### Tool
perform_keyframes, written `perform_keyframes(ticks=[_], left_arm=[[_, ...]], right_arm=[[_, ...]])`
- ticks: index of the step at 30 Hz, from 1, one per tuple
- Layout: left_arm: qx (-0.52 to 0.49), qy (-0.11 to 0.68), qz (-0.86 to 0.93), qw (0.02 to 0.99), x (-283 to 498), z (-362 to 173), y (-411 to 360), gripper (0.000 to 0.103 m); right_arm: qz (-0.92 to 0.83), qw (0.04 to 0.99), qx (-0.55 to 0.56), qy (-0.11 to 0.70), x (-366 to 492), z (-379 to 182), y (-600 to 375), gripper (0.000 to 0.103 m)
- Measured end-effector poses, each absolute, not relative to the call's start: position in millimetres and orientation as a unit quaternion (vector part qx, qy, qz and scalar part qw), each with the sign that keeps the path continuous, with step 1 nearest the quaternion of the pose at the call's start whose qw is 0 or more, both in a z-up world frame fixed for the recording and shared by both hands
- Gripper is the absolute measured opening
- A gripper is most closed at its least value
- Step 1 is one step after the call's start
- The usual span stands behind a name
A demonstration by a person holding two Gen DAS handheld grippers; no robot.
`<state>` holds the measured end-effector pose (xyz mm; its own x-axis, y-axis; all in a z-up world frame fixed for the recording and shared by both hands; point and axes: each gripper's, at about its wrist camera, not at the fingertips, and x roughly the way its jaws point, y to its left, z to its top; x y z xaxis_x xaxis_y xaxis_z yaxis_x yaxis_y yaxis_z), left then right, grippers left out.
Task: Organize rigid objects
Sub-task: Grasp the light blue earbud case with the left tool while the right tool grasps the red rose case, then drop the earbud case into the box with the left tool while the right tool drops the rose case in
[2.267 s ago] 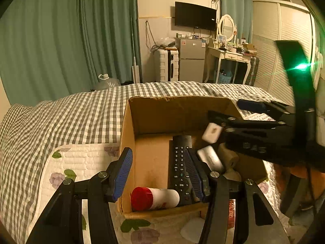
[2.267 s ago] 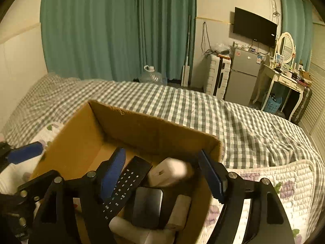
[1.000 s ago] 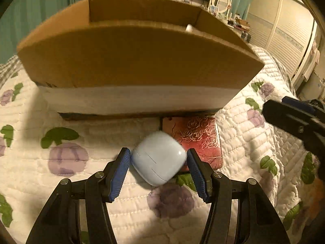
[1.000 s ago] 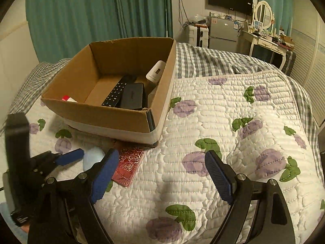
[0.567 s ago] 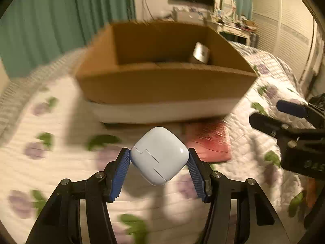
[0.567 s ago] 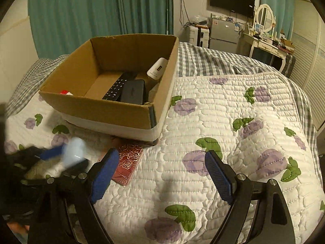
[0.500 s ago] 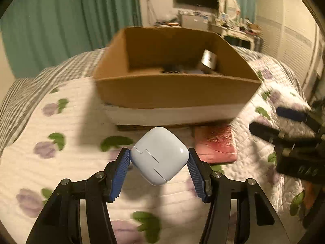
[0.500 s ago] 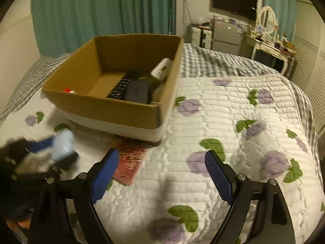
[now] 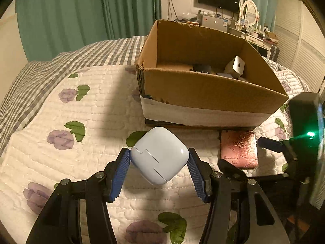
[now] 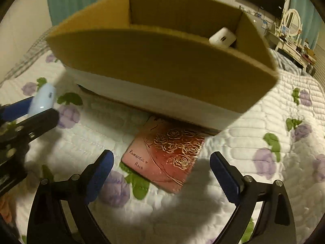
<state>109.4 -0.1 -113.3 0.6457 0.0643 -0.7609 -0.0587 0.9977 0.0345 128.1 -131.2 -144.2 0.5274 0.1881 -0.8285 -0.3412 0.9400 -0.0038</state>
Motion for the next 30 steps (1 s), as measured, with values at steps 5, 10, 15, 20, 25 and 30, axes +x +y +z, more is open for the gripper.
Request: perform_keyframes(ticks=[5,10,15,20,25,30], left_arm=[[0.004,0.423,0.032,0.905,111,-115,0,0.058],[0.002,0.425,0.032,0.905,111,-116,1,0.058],[-0.002,0.421,0.031,0.906,109,-114,0,0.058],[-0.004,0.415,0.028,0.91,104,-109,-3,0.058],[-0.004,0.404,0.026,0.915,95,-98,-6,0.058],[-0.011,0.397,0.028,0.918,80,-87,-5,0.058]], right_arm=[[0.126,0.869,-0.098,0.468,143,-159,-119,0.097],[0.117,0.875,-0.121,0.454,142,-164,-114,0.091],[0.118,0.878,-0.122,0.447,132,-161,-117,0.084],[0.127,0.88,-0.116,0.444,116,-148,-128,0.078],[0.135,0.887,-0.11,0.427,96,-128,-139,0.076],[0.151,0.891,-0.086,0.419,76,-109,-145,0.074]])
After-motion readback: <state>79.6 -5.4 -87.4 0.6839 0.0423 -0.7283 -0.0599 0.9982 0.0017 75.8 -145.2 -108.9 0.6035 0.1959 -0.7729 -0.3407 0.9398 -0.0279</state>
